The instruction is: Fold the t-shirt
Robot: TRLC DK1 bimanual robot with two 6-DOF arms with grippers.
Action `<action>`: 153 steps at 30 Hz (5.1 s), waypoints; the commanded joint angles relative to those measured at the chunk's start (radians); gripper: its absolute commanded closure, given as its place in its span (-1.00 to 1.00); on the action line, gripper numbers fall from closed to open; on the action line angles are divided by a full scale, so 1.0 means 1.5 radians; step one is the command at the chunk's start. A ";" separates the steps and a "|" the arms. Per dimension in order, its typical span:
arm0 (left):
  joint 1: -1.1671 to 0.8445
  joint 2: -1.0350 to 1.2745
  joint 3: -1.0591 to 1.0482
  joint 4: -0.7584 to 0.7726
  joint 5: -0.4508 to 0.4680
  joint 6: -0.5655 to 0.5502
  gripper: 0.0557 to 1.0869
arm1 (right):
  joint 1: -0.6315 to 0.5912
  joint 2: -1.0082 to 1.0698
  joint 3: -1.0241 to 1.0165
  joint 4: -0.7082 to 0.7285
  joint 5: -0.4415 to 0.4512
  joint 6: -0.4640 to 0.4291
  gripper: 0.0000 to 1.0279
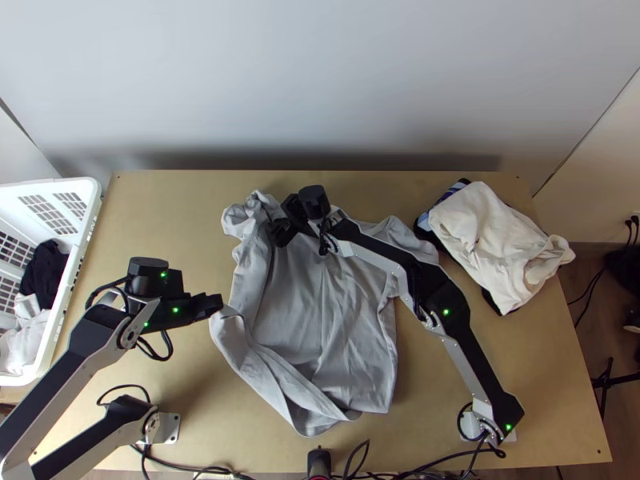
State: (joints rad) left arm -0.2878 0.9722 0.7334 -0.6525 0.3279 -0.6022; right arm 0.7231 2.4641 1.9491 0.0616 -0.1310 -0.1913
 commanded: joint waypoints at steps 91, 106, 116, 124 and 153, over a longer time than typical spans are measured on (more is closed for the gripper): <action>0.150 0.367 0.279 -0.231 0.310 0.129 0.93 | -0.354 -0.997 -0.928 -0.041 -0.131 0.502 0.95; 0.206 0.627 0.777 -0.142 0.301 -0.011 0.93 | -0.483 -0.618 -0.508 -0.036 -0.170 0.558 0.95; 0.245 0.626 0.962 -0.167 0.338 -0.081 0.93 | -0.497 -0.704 -0.431 -0.006 -0.174 0.608 0.95; 0.245 0.596 0.741 -0.179 0.343 -0.013 0.93 | -0.501 -0.720 -0.596 -0.018 -0.174 0.575 0.95; 0.165 0.551 0.481 -0.171 0.332 0.106 0.93 | -0.470 -0.678 -0.447 -0.360 -0.167 0.504 -0.44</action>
State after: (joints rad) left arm -0.0288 1.8126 1.4643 -0.9089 0.8276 -0.4442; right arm -0.0063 1.2427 1.0080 -0.4667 -0.3790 0.5709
